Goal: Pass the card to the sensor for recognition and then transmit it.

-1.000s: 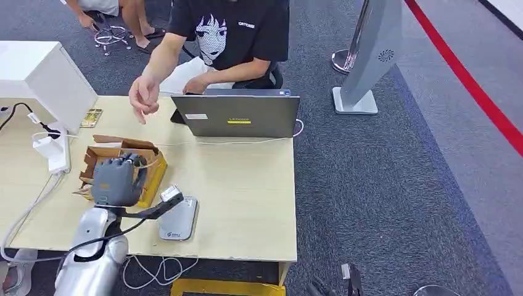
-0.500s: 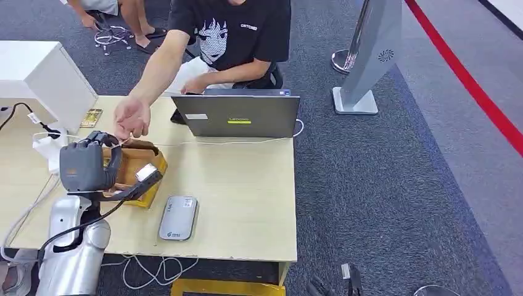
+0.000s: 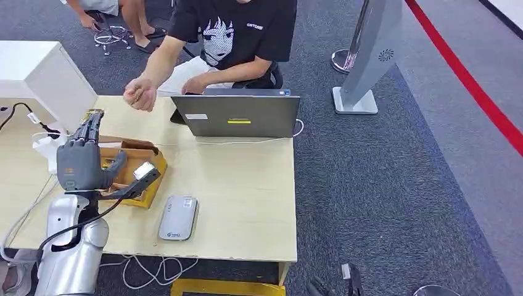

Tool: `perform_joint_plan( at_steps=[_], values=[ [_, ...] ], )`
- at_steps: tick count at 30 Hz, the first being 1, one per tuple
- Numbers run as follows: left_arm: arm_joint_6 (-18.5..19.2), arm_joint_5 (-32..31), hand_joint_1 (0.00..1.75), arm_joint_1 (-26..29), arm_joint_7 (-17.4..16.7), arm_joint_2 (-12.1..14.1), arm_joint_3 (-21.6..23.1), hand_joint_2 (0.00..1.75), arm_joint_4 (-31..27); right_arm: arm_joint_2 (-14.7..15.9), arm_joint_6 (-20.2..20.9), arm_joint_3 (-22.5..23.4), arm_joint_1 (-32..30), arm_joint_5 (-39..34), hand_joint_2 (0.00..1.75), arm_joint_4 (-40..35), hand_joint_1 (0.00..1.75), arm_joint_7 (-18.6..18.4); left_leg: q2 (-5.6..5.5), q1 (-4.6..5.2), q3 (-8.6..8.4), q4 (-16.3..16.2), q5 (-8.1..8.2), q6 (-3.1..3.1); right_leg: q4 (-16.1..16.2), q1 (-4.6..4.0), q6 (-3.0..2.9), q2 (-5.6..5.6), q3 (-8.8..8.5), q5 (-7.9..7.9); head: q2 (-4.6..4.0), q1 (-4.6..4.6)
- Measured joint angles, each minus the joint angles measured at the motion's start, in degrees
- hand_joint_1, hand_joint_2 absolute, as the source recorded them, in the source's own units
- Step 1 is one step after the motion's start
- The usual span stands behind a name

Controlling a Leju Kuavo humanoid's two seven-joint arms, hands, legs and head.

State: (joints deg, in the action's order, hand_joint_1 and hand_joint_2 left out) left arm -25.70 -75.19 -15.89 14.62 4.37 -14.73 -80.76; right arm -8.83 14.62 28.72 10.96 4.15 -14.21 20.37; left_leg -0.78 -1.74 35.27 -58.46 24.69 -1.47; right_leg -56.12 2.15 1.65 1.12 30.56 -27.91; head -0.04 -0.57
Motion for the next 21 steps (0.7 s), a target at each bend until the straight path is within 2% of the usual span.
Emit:
perform_joint_plan(
  at_steps=[4,12,21],
  values=[
    [0.9,0.1,0.0,0.7,1.6,-0.1,0.0,1.75,0.0,0.0,0.4,0.1,0.0,-0.1,1.75,0.0,0.0,0.0,0.01,0.0,0.0,0.0,0.0,0.0,0.0,0.01,0.0,0.01,0.0,0.0,0.0,0.0],
    [10.3,5.3,0.0,5.1,5.4,0.4,0.9,1.75,2.0,0.0,2.2,1.2,-0.1,-1.5,1.75,0.0,0.0,0.8,0.08,0.01,0.0,0.0,0.02,0.0,0.0,0.01,0.0,0.09,0.03,0.0,-0.02,-0.02],
    [10.3,5.8,0.0,12.1,5.9,3.0,3.5,1.75,3.1,0.0,1.5,1.6,-0.5,-0.9,1.75,0.0,0.0,0.9,0.11,0.0,0.01,0.0,0.04,-0.01,0.0,0.0,0.0,0.1,0.07,-0.03,0.0,0.0]
  ],
)
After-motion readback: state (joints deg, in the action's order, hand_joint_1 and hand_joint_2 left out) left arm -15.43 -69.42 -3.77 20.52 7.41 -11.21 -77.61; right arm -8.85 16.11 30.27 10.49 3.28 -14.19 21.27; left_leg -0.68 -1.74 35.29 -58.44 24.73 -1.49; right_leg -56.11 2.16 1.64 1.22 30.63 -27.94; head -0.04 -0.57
